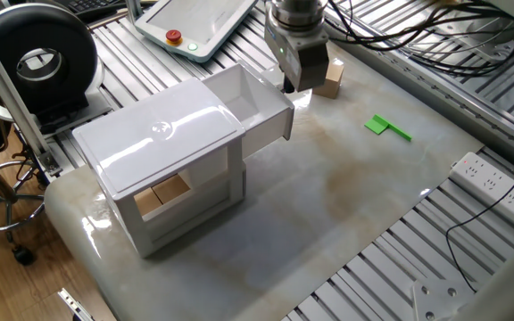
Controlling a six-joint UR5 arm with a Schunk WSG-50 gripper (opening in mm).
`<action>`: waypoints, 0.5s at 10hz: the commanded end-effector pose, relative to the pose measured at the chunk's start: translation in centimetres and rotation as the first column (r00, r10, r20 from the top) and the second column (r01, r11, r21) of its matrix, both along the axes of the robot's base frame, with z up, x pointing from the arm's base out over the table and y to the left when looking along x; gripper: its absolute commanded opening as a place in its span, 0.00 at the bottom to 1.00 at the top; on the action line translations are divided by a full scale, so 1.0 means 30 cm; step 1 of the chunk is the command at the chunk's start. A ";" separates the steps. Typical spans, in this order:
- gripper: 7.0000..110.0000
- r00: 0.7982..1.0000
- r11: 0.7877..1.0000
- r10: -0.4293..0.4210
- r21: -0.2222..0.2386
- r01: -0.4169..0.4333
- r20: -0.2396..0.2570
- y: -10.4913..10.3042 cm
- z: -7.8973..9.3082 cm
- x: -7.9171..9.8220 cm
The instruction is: Use the gripper to push and close the drawer
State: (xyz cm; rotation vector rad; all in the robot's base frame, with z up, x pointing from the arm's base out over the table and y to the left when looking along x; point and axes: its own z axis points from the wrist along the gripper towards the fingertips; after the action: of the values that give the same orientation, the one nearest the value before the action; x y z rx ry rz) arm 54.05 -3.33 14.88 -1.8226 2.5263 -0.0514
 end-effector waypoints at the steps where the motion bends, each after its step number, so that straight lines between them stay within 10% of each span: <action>1: 0.00 1.000 1.000 -0.011 0.028 0.011 0.012 0.035 0.007 0.004; 5: 0.00 1.000 0.999 -0.016 0.036 0.015 0.012 0.061 0.004 0.001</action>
State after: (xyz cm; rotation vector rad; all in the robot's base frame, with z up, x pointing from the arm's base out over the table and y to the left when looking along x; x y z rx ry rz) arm 54.03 -2.29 14.90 -1.8031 2.5207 -0.0381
